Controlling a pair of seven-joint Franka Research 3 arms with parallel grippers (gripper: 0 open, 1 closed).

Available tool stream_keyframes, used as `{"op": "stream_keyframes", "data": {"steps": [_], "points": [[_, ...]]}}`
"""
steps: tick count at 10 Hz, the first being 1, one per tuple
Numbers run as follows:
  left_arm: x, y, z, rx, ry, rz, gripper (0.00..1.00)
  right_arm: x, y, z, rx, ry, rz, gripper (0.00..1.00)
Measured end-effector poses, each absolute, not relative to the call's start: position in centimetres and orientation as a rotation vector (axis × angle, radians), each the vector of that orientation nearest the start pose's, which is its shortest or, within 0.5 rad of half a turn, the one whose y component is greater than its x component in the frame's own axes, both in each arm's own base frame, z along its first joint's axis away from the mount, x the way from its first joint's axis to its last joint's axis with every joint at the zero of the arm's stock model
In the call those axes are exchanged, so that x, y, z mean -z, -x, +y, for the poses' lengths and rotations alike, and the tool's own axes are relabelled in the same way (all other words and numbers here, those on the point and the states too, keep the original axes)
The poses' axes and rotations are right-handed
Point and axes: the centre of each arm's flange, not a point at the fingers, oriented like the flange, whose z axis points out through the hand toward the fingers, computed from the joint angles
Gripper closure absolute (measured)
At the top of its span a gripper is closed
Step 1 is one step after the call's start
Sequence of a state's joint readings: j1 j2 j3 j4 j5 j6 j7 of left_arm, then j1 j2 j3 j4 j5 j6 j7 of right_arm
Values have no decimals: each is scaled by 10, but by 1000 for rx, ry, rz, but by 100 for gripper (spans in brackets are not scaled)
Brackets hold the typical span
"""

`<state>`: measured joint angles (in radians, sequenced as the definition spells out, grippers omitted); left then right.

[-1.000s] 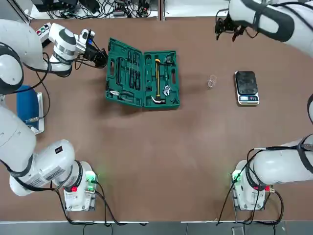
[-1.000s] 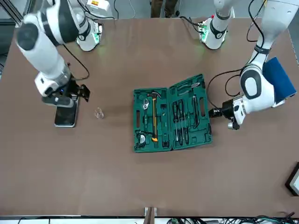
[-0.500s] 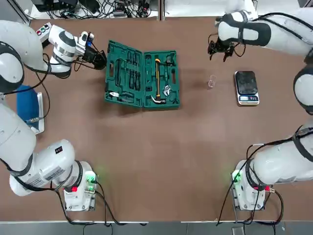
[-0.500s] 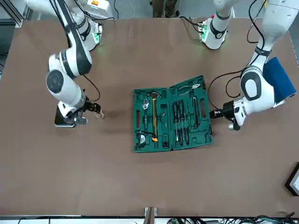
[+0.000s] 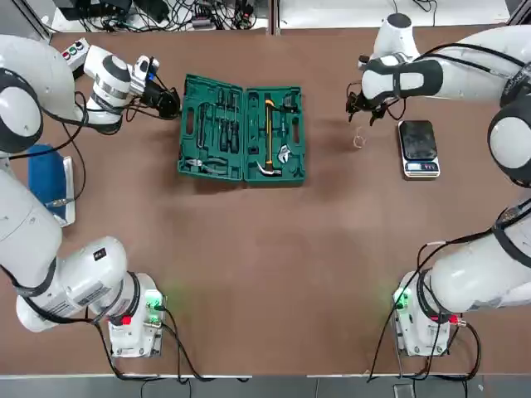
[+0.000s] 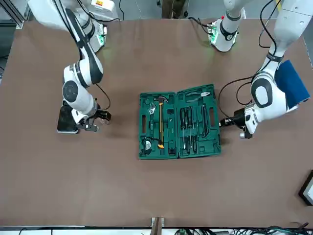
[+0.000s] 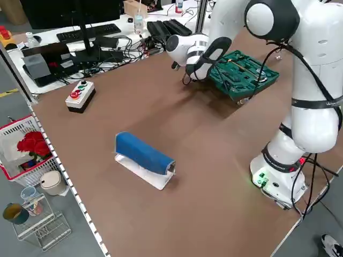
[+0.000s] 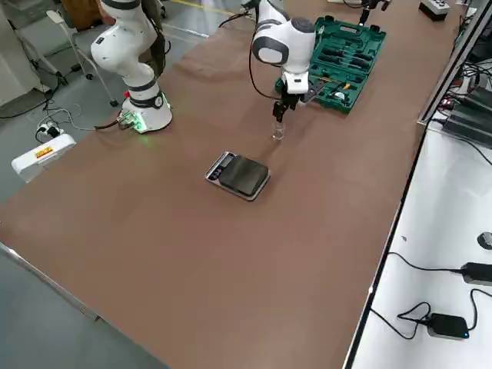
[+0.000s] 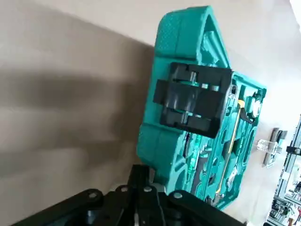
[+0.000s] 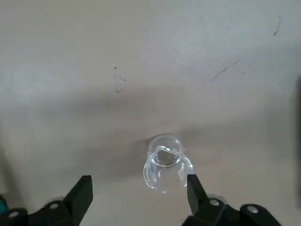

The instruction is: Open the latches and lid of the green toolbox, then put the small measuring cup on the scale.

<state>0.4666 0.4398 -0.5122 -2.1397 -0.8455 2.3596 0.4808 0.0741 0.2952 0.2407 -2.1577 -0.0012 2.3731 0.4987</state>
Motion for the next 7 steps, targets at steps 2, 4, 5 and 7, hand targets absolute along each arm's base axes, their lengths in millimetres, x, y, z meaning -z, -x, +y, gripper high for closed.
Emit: {"op": "stream_keyframes", "data": {"steps": [2,4,5,7], "points": [[-209,-557,-39,49,-2374,226,99,-246,-527,174,-139,3084,297,16],[-199,-557,-40,52,-2390,223,99,-240,-525,174,-140,3082,300,30],[-194,-556,-40,60,-2401,208,99,-237,-525,174,-139,3080,301,32],[-190,-556,-40,66,-2405,200,99,-232,-525,175,-143,3078,304,33]]}}
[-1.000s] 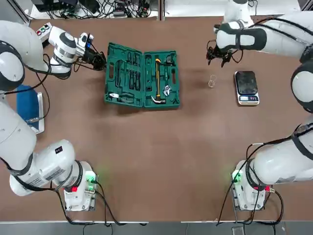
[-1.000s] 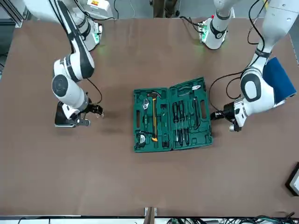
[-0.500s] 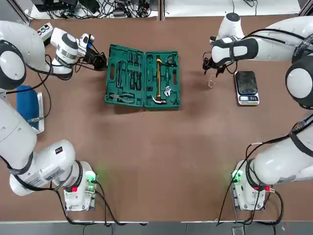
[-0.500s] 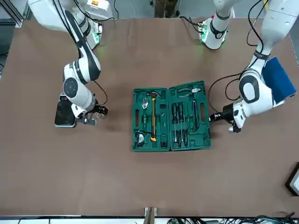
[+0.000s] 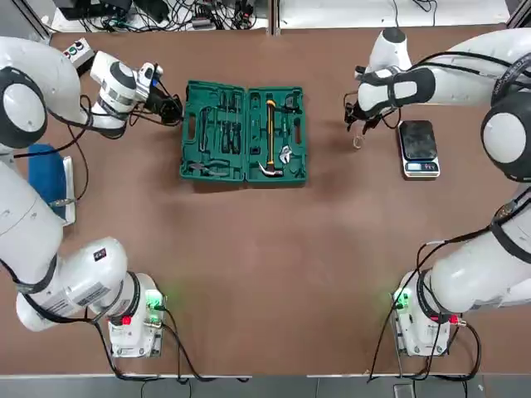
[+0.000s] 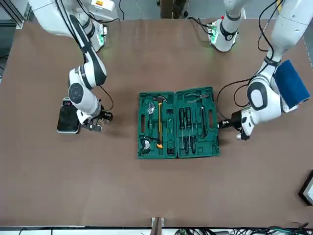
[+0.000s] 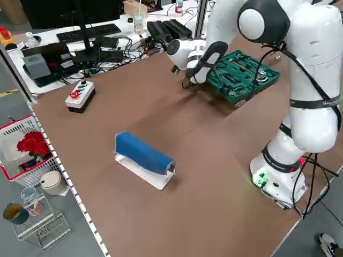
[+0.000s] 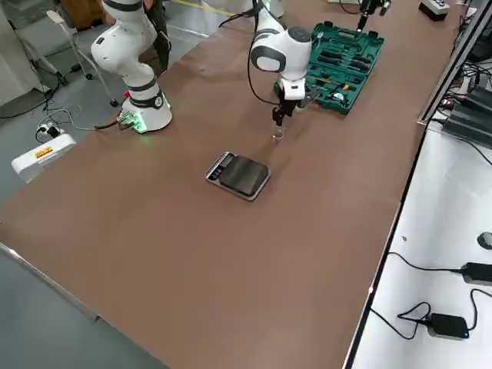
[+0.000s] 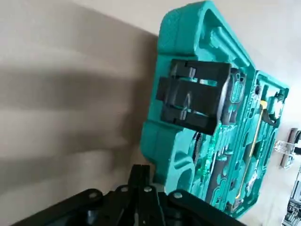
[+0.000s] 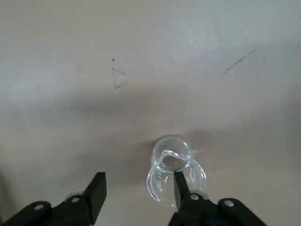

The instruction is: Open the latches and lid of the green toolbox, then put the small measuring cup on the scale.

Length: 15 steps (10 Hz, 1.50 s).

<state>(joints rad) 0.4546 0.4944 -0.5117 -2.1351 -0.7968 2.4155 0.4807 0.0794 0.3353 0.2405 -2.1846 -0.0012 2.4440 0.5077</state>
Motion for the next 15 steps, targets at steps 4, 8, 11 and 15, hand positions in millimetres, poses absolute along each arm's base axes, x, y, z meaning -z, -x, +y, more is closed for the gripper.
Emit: {"op": "stream_keyframes", "data": {"steps": [4,8,11,15], "points": [[-185,-555,-40,80,-2414,185,99,-222,-524,177,-142,3073,307,40],[-178,-557,-38,96,-2450,124,99,-221,-526,174,-141,3073,322,58],[-177,-558,-34,106,-2474,115,99,-220,-527,170,-141,3075,328,65],[-191,-568,-34,100,-2500,153,99,-218,-526,169,-147,3079,327,78]]}}
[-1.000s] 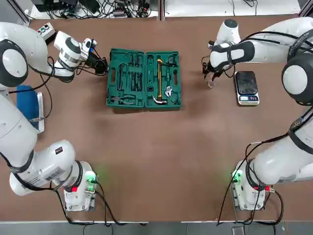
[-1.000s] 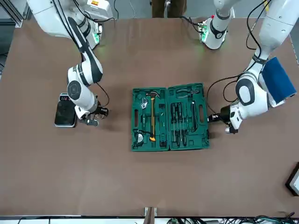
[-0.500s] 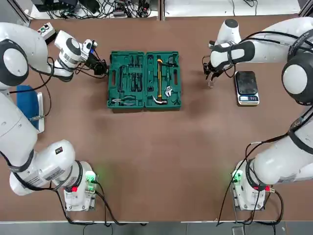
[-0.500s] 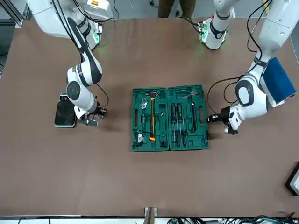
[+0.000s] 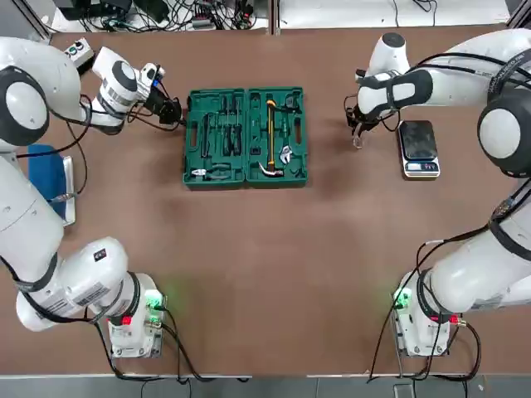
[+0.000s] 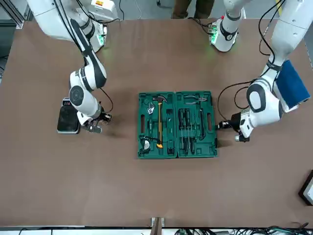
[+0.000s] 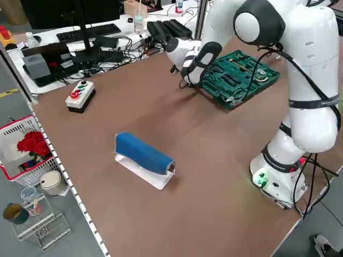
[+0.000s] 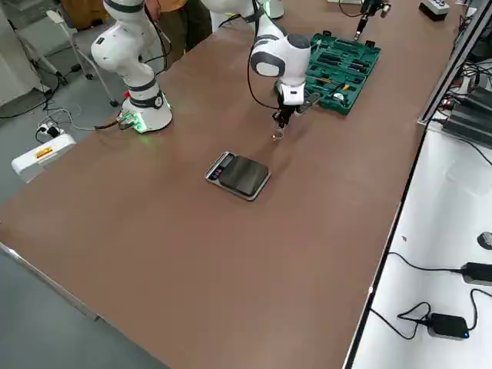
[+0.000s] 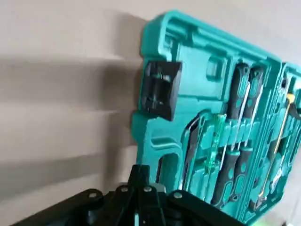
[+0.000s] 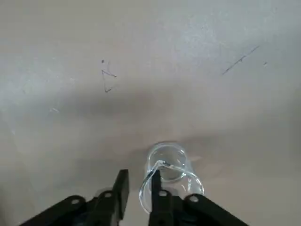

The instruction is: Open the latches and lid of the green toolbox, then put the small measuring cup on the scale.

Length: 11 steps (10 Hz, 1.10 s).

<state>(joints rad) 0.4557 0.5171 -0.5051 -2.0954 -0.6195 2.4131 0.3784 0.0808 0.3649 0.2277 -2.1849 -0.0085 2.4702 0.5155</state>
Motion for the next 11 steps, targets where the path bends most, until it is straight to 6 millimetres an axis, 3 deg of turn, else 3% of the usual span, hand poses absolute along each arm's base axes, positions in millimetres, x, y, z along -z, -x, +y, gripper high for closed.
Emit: {"op": "stream_keyframes", "data": {"steps": [2,3,4,7,9,11], "points": [[-228,-578,-25,93,-2585,149,97,-216,-526,168,-149,3080,330,91],[-256,-581,-20,96,-2657,137,95,-218,-527,166,-149,3084,332,92],[-288,-583,-10,111,-2717,125,93,-218,-527,166,-149,3084,332,92],[-398,-599,14,161,-2879,118,71,-218,-527,166,-150,3085,331,92],[-448,-609,23,148,-2930,153,42,-219,-528,166,-161,3088,339,92],[-476,-614,26,116,-2965,149,14,-226,-532,167,-195,3096,341,92]]}}
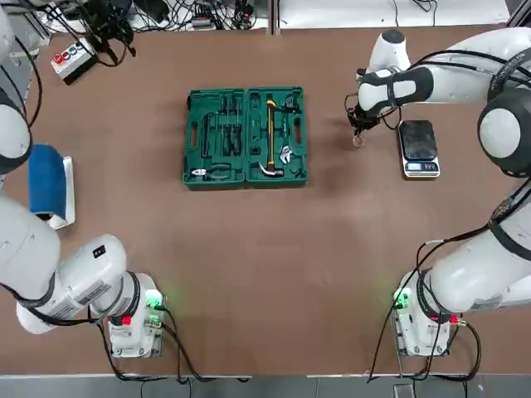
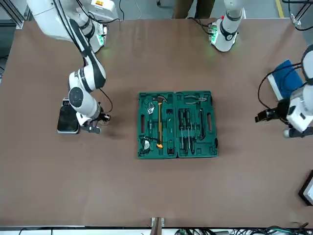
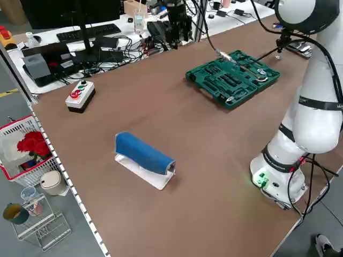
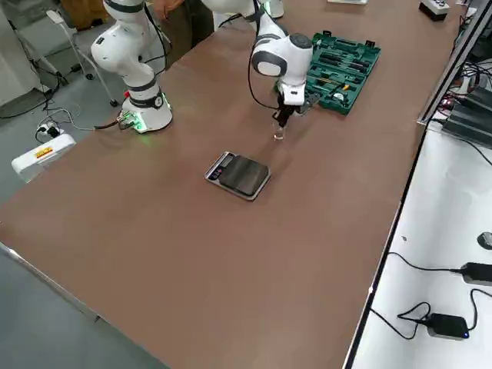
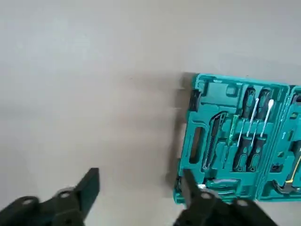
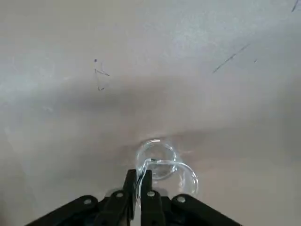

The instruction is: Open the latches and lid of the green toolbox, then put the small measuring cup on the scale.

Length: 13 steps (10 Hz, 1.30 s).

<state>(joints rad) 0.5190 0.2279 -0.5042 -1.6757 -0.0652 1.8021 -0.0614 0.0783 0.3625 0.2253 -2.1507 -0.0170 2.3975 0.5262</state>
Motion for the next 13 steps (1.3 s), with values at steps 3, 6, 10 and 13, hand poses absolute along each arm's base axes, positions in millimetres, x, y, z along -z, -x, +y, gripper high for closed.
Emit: {"op": "stream_keyframes", "data": {"steps": [3,6,10,13], "points": [[-538,-602,7,-91,3232,-177,0,-255,-539,168,-182,3124,316,92],[-605,-576,1,-29,3186,-202,0,-306,-531,151,-151,3241,260,92],[-623,-563,-12,-15,3178,-170,0,-339,-525,57,-107,3287,179,93],[-640,-559,-18,-3,3179,-150,0,-329,-512,-8,-81,3278,99,93]]}}
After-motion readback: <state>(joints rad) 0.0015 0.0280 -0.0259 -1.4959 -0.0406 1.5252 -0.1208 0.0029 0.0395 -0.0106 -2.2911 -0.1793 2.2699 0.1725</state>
